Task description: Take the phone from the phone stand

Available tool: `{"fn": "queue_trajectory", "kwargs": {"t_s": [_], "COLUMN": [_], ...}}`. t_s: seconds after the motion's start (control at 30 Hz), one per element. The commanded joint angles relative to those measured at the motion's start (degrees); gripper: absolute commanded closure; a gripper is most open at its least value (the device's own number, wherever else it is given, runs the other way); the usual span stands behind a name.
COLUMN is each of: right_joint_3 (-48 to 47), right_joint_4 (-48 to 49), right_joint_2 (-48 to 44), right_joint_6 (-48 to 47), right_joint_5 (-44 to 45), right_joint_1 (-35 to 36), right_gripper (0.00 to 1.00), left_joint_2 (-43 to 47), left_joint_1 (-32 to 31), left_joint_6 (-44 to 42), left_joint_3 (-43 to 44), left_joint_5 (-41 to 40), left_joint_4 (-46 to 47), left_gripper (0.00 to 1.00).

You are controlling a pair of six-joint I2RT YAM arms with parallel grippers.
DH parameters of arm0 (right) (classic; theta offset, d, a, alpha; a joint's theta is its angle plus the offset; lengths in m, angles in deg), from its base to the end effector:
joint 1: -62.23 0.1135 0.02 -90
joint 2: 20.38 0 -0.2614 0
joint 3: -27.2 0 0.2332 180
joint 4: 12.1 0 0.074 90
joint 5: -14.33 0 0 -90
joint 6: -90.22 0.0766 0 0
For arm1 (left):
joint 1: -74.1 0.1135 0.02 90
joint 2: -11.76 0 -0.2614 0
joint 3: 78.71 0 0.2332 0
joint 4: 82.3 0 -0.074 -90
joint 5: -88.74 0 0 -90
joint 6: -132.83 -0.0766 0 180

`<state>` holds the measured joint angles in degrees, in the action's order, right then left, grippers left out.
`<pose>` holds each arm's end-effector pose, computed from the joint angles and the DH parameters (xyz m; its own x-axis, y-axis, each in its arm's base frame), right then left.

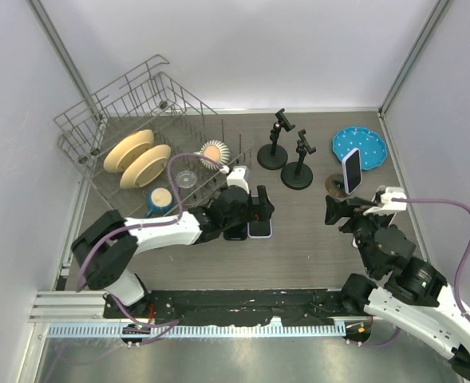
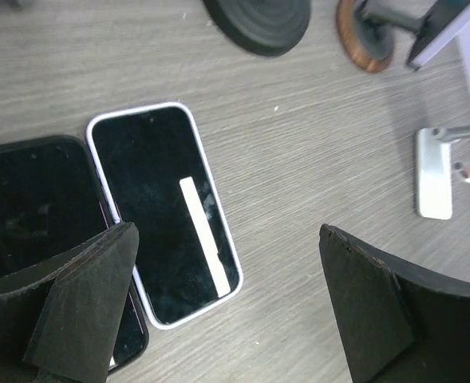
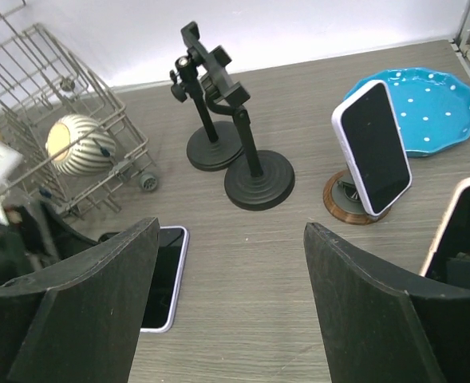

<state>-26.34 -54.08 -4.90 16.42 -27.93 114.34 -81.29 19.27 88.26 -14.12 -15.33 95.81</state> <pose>0.0920 0.0259 0.3185 -0.0619 0.2260 -0.9722 -0.0625 0.9712 0.2298 0.2266 -0.2892 0.1885 -0.6830 -0.2303 -0.6931 0.2643 0.8067 -0.5286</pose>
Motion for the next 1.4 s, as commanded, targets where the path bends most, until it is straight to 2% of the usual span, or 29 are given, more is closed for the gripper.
{"fn": "queue_trajectory", "kwargs": {"t_s": [0.0,0.17,0.33,0.53,0.63,0.73,0.9,1.0,1.13,1.27,1.37], "right_joint_3": [-1.88,-4.25,-5.31,-3.74,-2.15,-0.66,-0.13,0.22,2.15,4.44,5.06], "right_joint_4": [0.97,-0.09,-0.88,2.10,6.49,11.50,18.35,20.99,25.57,31.45,35.32], "right_joint_2": [5.33,13.06,20.62,32.84,38.64,44.35,52.27,55.70,58.08,60.36,62.56], "right_joint_6": [-0.04,0.75,1.54,4.71,6.64,9.01,13.32,16.39,20.52,23.60,24.05], "right_joint_5": [-3.62,-7.13,-13.55,-20.31,-24.09,-26.99,-29.99,-30.43,-32.01,-33.68,-35.61], "right_joint_1": [0.26,0.26,0.26,0.26,0.18,-0.08,-1.58,-3.68,-7.64,-10.72,-11.60], "right_gripper": [0.22,0.22,0.21,0.21,0.21,0.21,0.21,0.21,0.20,0.20,0.20], "left_joint_2": [10.51,24.64,40.54,51.47,55.26,57.81,60.18,61.67,64.04,67.03,69.58], "left_joint_1": [0.07,0.07,0.07,0.07,0.16,0.16,0.16,0.16,1.38,4.46,10.16], "left_joint_6": [-3.85,-9.30,-14.12,-19.14,-22.04,-26.35,-33.20,-34.79,-35.24,-34.89,-34.18], "left_joint_3": [-0.56,-0.47,1.10,6.10,9.44,10.78,6.14,0.43,-2.05,-3.63,-5.21], "left_joint_5": [-3.77,-8.08,-13.35,-17.92,-17.93,-16.88,-20.03,-23.11,-24.25,-21.54,-17.15], "left_joint_4": [-2.80,-10.54,-22.74,-37.32,-44.36,-47.28,-47.03,-43.17,-41.41,-39.04,-37.02], "left_gripper": [0.00,0.00,0.00,0.00,0.00,0.00,0.00,0.00,0.00,0.00,0.00]}}
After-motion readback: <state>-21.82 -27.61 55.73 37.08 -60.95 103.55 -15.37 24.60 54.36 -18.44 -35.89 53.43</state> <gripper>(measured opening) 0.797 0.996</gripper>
